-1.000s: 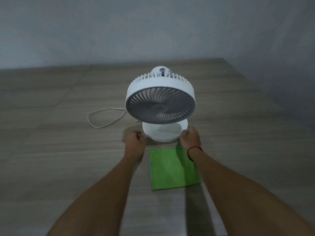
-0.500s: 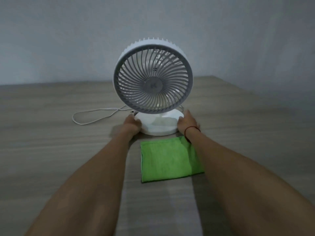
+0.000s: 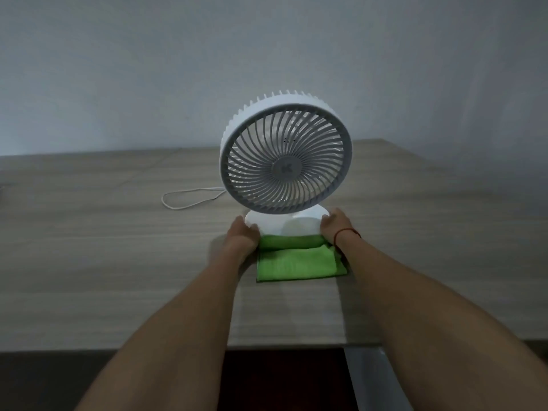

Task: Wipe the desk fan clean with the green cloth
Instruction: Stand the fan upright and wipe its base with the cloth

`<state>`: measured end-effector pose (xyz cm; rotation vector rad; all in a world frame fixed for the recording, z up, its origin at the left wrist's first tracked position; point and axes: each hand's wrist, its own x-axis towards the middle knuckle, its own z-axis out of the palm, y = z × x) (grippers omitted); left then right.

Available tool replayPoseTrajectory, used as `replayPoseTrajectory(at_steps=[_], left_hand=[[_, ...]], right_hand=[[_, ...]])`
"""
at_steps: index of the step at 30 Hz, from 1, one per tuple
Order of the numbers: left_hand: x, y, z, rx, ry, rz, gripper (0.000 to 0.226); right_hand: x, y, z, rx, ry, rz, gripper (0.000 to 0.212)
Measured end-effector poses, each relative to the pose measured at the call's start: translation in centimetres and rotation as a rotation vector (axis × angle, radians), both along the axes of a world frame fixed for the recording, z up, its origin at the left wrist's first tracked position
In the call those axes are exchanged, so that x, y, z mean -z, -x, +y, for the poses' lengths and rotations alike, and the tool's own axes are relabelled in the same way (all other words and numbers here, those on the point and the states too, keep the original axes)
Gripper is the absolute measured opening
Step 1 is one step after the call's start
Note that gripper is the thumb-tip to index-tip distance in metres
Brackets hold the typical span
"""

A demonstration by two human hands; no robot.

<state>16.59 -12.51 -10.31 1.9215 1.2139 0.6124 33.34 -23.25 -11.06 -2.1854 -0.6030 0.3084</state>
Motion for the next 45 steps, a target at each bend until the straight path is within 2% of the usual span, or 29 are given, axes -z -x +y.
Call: replayPoseTrajectory(at_steps=[4,7,10,13,15,17,19,21,23,26,29,31,35,38,40,43,45], left_hand=[[-0.6,1.6,-3.1,-0.069,0.047,-0.085,0.059],[-0.6,3.3,-5.8,-0.121,0.060,-0.150,0.055],[0.0,3.9,-7.0,-0.068,0.021,-0.152,0.049],[0.0,4.4,-7.8,0.014,-0.055,-0.041,0.055],[0.1,4.5,-8.0,0.067,-0.073,0.026,0.056],[0.4,4.6,-7.8,0.093,-0.101,0.041,0.047],[0.6,4.7,-7.9,0.092,-0.115,-0.042,0.036],[0.2,4.8,-8.2,0.091,-0.074,-0.196,0.026],[-0.2,4.6,-8.1,0.097,-0.016,-0.302,0.019],[-0.5,3.7,-7.3,0.121,0.006,-0.338,0.017],[-0.3,2.4,-6.2,0.103,-0.015,-0.350,0.014],[0.2,1.9,-5.4,0.060,-0.073,-0.307,0.016],[1.5,1.8,-3.3,-0.091,-0.190,-0.235,0.040],[1.7,1.7,-1.9,-0.153,-0.338,0.020,0.045],[1.9,1.6,-1.4,-0.104,-0.356,0.191,0.049],[2.6,1.5,-1.0,0.000,-0.384,0.352,0.051],[2.9,1.3,-0.7,0.015,-0.385,0.394,0.055]], right_hand=[[-0.9,2.2,-2.5,-0.032,-0.062,0.133,0.073],[-0.9,4.0,-4.8,-0.009,-0.017,0.097,0.085],[-0.7,5.5,-7.0,-0.026,0.033,0.005,0.073],[-0.4,6.0,-8.4,-0.129,0.033,0.021,0.069],[-0.2,6.2,-8.7,-0.169,-0.012,0.024,0.066],[-0.4,6.6,-8.8,-0.179,-0.085,-0.005,0.052],[-1.0,7.0,-8.7,-0.180,-0.153,-0.024,0.047],[-1.8,7.1,-8.5,-0.162,-0.211,-0.010,0.055],[-2.2,6.9,-8.0,-0.148,-0.259,-0.028,0.052],[-2.3,6.2,-6.8,-0.130,-0.305,-0.057,0.035],[-2.4,5.3,-5.2,-0.099,-0.297,-0.086,0.039],[-2.2,4.6,-4.3,-0.062,-0.294,-0.084,0.039],[-0.7,3.9,-2.9,0.036,-0.207,-0.117,0.036],[0.1,4.3,-2.7,0.135,-0.065,-0.311,0.043],[0.2,5.0,-3.0,0.166,-0.064,-0.472,0.043],[0.5,6.0,-3.3,-0.010,0.052,-0.686,0.042],[0.8,6.8,-3.3,-0.117,0.138,-0.787,0.055]])
